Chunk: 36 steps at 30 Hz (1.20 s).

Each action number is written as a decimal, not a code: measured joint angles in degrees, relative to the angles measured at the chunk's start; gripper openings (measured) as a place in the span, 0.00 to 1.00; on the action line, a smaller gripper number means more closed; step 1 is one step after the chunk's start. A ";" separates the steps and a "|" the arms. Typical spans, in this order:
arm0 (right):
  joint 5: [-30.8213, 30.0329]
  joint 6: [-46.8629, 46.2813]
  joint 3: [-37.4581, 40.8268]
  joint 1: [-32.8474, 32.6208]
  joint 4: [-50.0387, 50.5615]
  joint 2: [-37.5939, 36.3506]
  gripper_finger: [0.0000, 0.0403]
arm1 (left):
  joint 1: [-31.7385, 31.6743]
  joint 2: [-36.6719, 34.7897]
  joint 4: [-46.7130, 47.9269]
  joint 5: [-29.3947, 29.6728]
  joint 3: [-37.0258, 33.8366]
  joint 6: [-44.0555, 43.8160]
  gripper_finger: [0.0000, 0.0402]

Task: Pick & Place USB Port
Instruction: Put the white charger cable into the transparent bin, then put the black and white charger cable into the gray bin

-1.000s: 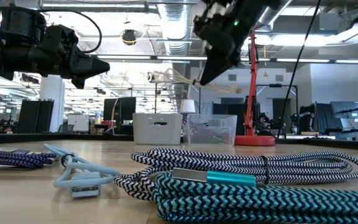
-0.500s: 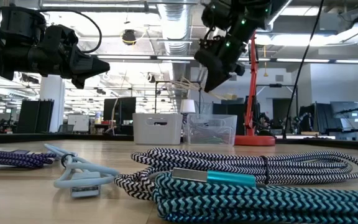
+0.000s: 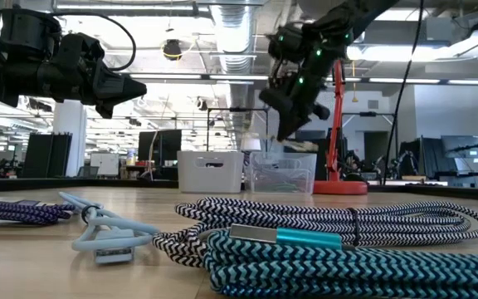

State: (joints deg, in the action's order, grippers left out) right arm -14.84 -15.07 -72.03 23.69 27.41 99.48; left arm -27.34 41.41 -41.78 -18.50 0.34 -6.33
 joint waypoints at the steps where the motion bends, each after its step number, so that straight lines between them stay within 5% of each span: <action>1: -0.08 0.00 0.03 0.06 0.46 0.87 0.00 | -0.02 0.00 0.00 0.00 0.00 -0.03 0.11; 10: -0.20 0.45 0.16 0.93 0.50 5.11 0.01 | -0.01 0.00 0.20 0.00 0.00 -0.15 0.11; 26: 0.18 2.15 0.11 -1.82 1.73 -2.39 0.17 | -0.02 0.00 0.22 0.00 0.00 -0.15 0.11; 36: 12.24 1.46 0.09 -14.57 11.69 -9.54 0.17 | -0.02 0.00 0.22 0.00 0.00 0.02 0.11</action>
State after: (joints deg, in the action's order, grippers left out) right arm -2.60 -13.61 -71.94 9.12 39.10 89.94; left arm -27.35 41.41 -41.56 -18.50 0.34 -6.31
